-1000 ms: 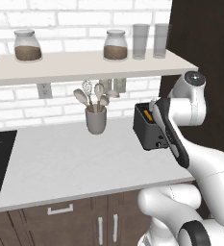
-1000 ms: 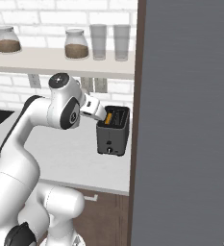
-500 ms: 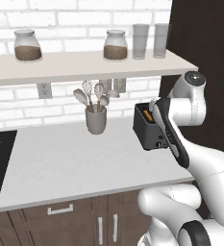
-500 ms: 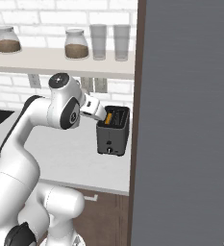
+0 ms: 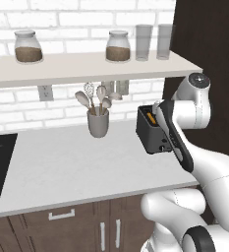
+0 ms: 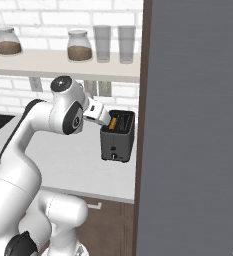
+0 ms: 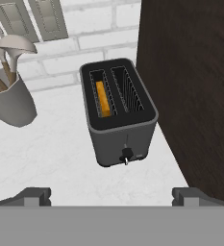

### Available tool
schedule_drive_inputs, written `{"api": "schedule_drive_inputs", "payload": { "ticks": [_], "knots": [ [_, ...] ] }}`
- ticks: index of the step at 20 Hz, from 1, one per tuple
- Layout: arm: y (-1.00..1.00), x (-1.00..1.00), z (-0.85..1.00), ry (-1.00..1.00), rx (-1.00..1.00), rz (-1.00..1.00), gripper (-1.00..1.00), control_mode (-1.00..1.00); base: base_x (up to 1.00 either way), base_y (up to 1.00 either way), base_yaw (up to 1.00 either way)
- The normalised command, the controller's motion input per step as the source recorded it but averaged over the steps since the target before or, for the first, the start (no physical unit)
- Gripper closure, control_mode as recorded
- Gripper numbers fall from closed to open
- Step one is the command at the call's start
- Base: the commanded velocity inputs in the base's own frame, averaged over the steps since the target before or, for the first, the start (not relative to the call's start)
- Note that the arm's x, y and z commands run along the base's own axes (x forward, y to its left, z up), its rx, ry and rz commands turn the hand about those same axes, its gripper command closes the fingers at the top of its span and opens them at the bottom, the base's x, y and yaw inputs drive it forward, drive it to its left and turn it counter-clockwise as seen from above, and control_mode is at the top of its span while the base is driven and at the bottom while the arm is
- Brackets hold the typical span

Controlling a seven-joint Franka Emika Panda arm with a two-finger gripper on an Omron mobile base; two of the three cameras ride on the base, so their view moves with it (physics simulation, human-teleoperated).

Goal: Start the toaster. Once the lever pops up, take the bread to the plate on the dining counter.

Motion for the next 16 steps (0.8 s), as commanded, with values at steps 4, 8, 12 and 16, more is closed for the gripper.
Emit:
{"api": "schedule_drive_inputs", "payload": {
  "ticks": [4, 8, 12, 16],
  "knots": [
    [0.00, 0.00, 0.00, 0.00, 0.00, 0.00, -1.00, -1.00, 0.00, 0.00, 0.00],
    [0.00, 0.00, 0.00, 0.00, 0.00, 0.00, -1.00, -1.00, 0.00, 0.00, 0.00],
    [0.00, 0.00, 0.00, 0.00, 0.00, 0.00, -1.00, -1.00, 0.00, 0.00, 0.00],
    [0.00, 0.00, 0.00, 0.00, 0.00, 0.00, -1.00, -1.00, 0.00, 0.00, 0.00]
  ]
}}
